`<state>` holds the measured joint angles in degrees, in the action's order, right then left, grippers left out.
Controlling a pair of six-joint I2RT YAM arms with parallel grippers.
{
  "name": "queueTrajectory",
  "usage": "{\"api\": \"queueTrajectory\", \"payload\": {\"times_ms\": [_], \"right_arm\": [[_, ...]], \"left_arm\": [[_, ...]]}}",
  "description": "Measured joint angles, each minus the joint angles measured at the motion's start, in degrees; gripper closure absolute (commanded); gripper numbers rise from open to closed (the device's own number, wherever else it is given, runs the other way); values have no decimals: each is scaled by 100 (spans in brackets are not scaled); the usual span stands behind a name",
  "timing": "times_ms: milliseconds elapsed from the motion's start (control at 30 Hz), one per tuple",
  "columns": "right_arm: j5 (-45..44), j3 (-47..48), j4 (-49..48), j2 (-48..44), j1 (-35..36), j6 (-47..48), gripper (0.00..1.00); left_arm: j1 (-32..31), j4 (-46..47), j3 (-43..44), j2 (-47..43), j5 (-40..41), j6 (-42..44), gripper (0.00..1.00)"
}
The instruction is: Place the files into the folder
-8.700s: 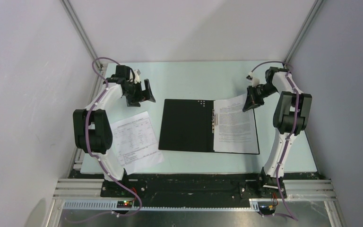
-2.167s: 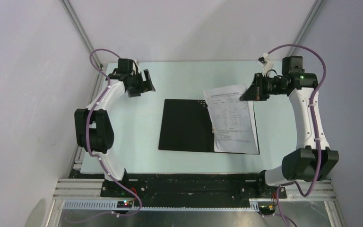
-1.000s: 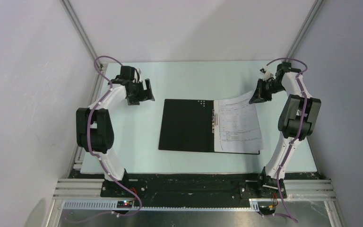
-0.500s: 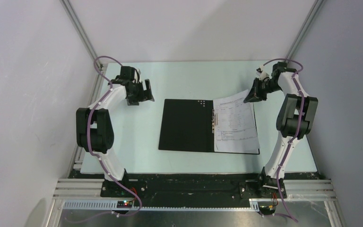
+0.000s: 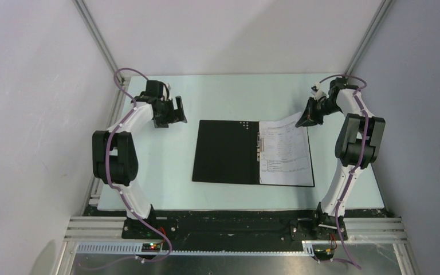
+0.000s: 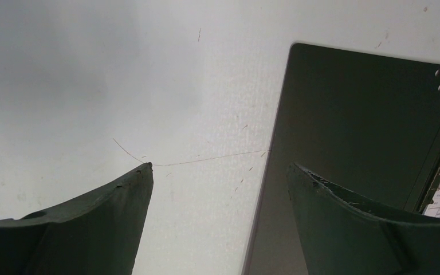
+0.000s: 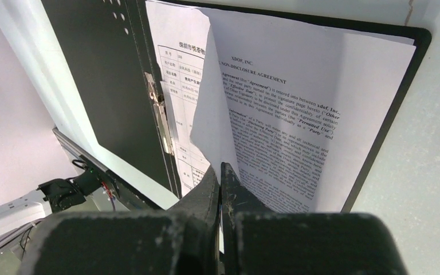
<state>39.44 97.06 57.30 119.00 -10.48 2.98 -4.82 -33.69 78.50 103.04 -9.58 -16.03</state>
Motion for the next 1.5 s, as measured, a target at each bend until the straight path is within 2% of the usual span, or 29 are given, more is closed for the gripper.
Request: {"api": "queueTrajectory", "payload": {"times_ms": [67,133,167,200,267,300,333,400,433,733,867,1033,1200,1333,1500], "right_arm": [[-15,-13,-7,0,0,-2,97],[-24,-26,-13,0,4,-4,87],[-35,-31,-17,0,4,-22,75],[-59,-31,-17,0,7,-37,68],[-116,-31,-20,0,15,-72,41],[-157,-31,-20,0,15,-72,35],[-210,-31,-20,0,17,-70,22],[-334,-31,-15,0,20,-118,4],[-415,-31,-17,-2,20,-120,2],[-1679,-31,-26,-522,13,-192,1],[-1923,9,-33,-988,-13,-83,11],[-1526,146,-20,-1294,116,157,20],[-1038,175,4,-1228,927,297,31],[-437,315,-20,-876,1537,205,34],[157,839,-35,-13,1657,164,36]], "left_arm": [[0,0,0,0,0,0,9],[0,0,0,0,0,0,9],[0,0,0,0,0,0,9],[0,0,0,0,0,0,9],[0,0,0,0,2,0,9],[0,0,0,0,2,0,9],[0,0,0,0,0,0,8],[0,0,0,0,9,0,8],[0,0,0,0,22,0,6],[0,0,-11,0,210,-50,0],[-33,-2,-15,0,295,-76,0],[-214,-22,22,0,284,-103,4],[-549,-31,372,28,17,-116,5],[-831,20,787,157,-267,-144,5],[-1141,122,975,284,-682,-127,6]]}}
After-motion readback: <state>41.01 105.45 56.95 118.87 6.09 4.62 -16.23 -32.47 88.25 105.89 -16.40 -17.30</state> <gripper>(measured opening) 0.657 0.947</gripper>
